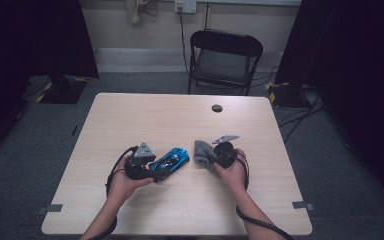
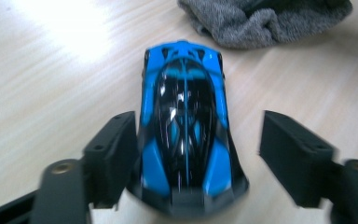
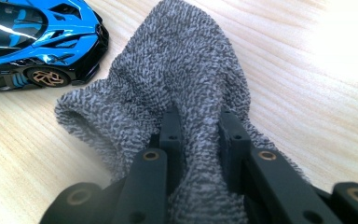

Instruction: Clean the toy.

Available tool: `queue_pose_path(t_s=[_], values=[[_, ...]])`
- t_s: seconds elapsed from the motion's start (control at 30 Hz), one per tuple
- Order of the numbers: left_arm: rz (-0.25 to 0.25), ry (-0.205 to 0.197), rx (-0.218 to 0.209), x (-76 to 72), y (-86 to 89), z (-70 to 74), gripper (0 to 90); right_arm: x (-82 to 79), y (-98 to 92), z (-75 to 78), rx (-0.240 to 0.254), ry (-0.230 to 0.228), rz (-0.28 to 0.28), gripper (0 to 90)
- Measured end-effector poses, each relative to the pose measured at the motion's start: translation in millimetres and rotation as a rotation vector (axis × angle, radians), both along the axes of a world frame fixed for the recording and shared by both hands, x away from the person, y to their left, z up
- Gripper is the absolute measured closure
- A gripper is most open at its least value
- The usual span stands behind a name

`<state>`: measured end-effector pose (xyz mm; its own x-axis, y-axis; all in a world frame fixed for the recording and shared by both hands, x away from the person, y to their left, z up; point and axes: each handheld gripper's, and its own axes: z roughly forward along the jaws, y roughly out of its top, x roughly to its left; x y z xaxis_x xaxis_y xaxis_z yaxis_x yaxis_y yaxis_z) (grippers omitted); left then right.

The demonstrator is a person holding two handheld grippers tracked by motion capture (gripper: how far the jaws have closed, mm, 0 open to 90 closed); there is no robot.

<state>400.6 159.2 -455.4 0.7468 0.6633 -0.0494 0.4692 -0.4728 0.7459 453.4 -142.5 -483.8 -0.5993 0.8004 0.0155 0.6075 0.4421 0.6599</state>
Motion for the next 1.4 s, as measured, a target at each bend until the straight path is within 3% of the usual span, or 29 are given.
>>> queue_pose_path(t_s=[0.03, 0.1, 0.17, 0.27, 0.37, 0.53, 0.6, 0.8, 1.0, 1.1, 1.17, 1.33, 1.4], values=[[0.005, -0.006, 0.008, 4.4, -3.2, 1.2, 37.5, -0.1, 0.2, 0.0, -0.001, -0.001, -0.001, 75.4], [0.02, 0.014, 0.012, 14.1, -8.8, 3.6, 35.9, -0.3, 0.8, 0.0, -0.004, -0.001, -0.004, 75.4], [0.018, 0.002, 0.025, 21.8, -13.2, 5.5, 40.3, -0.2, 0.7, -0.2, -0.001, 0.0, -0.006, 75.4], [0.002, 0.015, 0.046, 27.7, -21.5, 4.0, 45.3, 0.1, 0.4, -0.2, 0.001, 0.002, -0.006, 75.4], [0.003, 0.039, 0.04, 31.5, -26.9, -2.3, 46.9, 0.5, 0.3, -0.2, 0.003, 0.005, -0.008, 75.4], [0.017, 0.052, 0.06, 33.4, -31.5, -11.9, 47.9, 0.0, 0.1, -0.4, 0.006, 0.007, -0.012, 75.3], [0.022, 0.047, 0.043, 32.7, -32.5, -13.7, 48.7, -0.2, -0.5, -0.8, 0.011, 0.005, -0.011, 75.3], [0.005, 0.014, 0.102, 27.5, -37.1, -13.5, 45.8, -0.5, 0.1, -0.7, 0.006, 0.003, -0.011, 75.3], [0.006, -0.007, 0.113, 24.5, -38.2, -14.0, 45.7, -0.9, 0.4, -0.9, 0.006, 0.001, -0.015, 75.3], [0.019, 0.008, 0.095, 25.9, -37.4, -13.7, 46.8, -0.9, 0.7, -0.8, 0.005, 0.002, -0.017, 75.3], [-0.002, -0.015, 0.106, 25.3, -38.6, -15.0, 46.4, -0.8, 0.7, -0.8, 0.004, 0.001, -0.016, 75.3], [-0.028, -0.028, 0.072, 30.6, -37.9, -18.2, 44.4, -1.0, 0.2, -1.5, 0.01, -0.004, -0.014, 75.3], [-0.022, -0.015, 0.048, 32.7, -37.4, -18.8, 43.1, -1.5, 0.1, -1.6, 0.012, -0.005, -0.014, 75.3]])
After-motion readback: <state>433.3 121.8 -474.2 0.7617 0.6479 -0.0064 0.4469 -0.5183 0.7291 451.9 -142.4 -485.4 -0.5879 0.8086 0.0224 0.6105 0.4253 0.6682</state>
